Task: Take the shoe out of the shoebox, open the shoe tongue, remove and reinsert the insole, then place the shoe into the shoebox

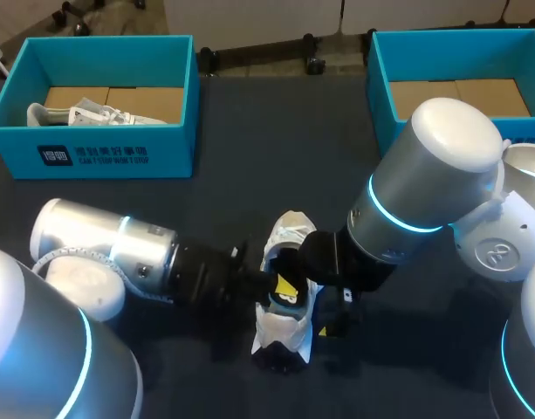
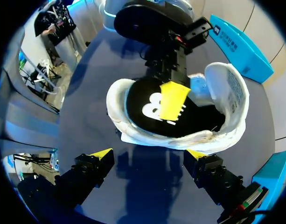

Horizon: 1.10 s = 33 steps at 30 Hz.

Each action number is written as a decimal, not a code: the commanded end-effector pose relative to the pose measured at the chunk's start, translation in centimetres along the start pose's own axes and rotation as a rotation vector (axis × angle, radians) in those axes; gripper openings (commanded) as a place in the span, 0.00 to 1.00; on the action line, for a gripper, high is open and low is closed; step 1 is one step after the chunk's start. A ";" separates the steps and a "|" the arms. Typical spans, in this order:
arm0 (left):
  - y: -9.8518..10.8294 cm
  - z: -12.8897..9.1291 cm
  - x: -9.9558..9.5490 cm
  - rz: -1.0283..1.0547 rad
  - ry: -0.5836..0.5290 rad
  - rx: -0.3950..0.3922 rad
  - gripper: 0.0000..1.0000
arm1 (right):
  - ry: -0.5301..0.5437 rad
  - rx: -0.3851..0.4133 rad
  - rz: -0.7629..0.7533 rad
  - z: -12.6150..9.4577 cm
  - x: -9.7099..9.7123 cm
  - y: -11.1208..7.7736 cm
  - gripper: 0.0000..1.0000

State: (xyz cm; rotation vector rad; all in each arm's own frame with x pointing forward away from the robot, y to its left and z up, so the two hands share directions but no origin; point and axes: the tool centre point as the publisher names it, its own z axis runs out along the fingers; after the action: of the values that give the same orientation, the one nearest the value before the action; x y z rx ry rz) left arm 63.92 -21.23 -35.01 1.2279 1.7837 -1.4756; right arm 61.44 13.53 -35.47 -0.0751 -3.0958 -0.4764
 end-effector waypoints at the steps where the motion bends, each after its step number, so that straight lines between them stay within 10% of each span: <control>1: 0.6 1.0 0.1 -0.005 0.003 -0.013 0.00 | -0.003 0.000 0.001 0.1 0.1 0.0 1.00; 9: 0.9 0.6 0.2 -0.045 -0.004 0.010 0.00 | -0.003 0.000 0.001 0.1 0.1 0.0 1.00; 13: 0.0 0.0 0.0 -0.046 -0.010 0.018 0.42 | -0.003 0.000 0.001 0.1 0.1 0.0 1.00; 33: -2.6 -1.0 -0.8 -0.085 -0.005 0.038 0.28 | -0.003 0.000 0.001 0.1 0.1 0.0 1.00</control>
State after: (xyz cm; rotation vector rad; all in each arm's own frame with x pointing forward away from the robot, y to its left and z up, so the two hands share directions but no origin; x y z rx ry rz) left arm 62.52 -20.53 -33.08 1.1796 1.8225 -1.5766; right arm 61.44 13.53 -35.47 -0.0751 -3.0958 -0.4764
